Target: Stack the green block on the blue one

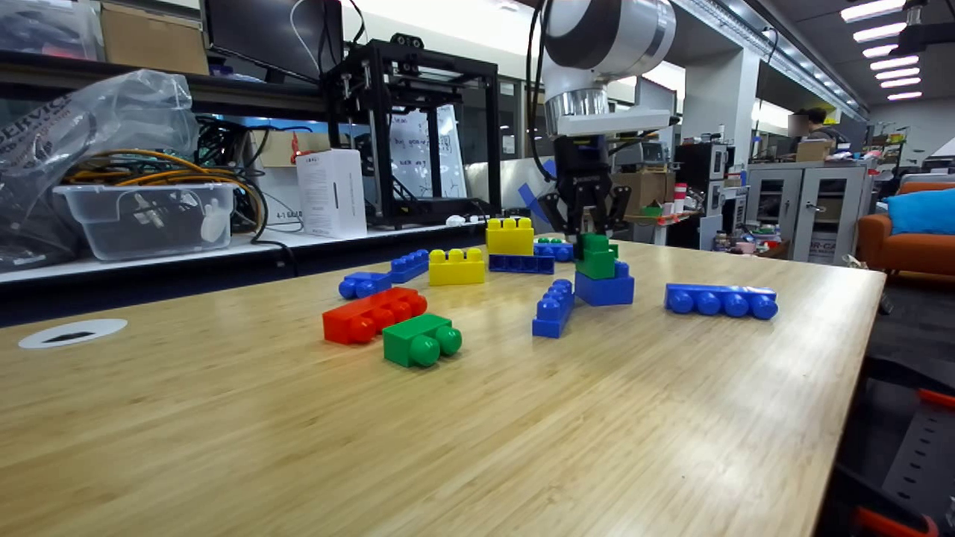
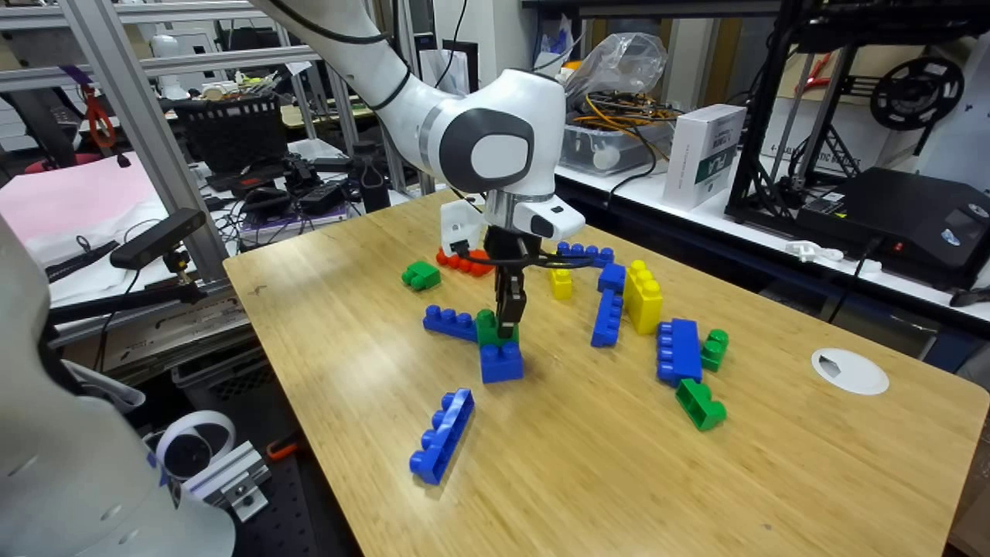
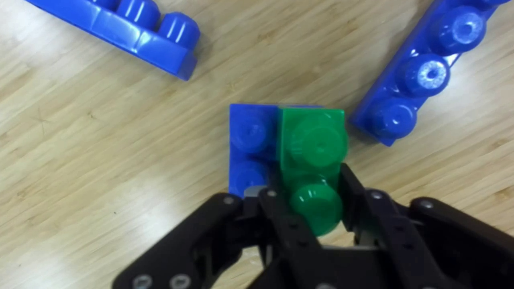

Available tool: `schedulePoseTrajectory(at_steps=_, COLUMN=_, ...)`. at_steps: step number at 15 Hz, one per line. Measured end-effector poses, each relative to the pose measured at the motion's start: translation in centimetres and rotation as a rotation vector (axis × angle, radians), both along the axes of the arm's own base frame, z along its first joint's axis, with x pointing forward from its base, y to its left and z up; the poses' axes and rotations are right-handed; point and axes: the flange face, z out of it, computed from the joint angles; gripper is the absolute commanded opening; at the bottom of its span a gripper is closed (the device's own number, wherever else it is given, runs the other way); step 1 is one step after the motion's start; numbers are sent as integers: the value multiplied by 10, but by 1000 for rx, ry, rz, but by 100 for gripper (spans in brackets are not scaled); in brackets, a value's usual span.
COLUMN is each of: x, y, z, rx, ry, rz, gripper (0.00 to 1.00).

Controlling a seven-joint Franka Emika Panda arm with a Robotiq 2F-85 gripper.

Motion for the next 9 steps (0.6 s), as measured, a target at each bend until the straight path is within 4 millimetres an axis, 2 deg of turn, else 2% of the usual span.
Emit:
schedulePoseTrajectory(at_steps=2, x=0, y=0, z=0, rx=0, ry=-1, rz=0, gripper=67)
schedulePoseTrajectory(at_steps=6, x=1, y=3, z=8, rx=0, ry=-15, rz=7, gripper=95)
schedulePoseTrajectory(at_steps=7, x=1, y=4, z=11, rx=0, ry=-22, rz=11, gripper=99)
schedulePoseTrajectory(at_steps=9, x=2, y=8, z=22, rx=1, ry=-40, rz=17, gripper=100)
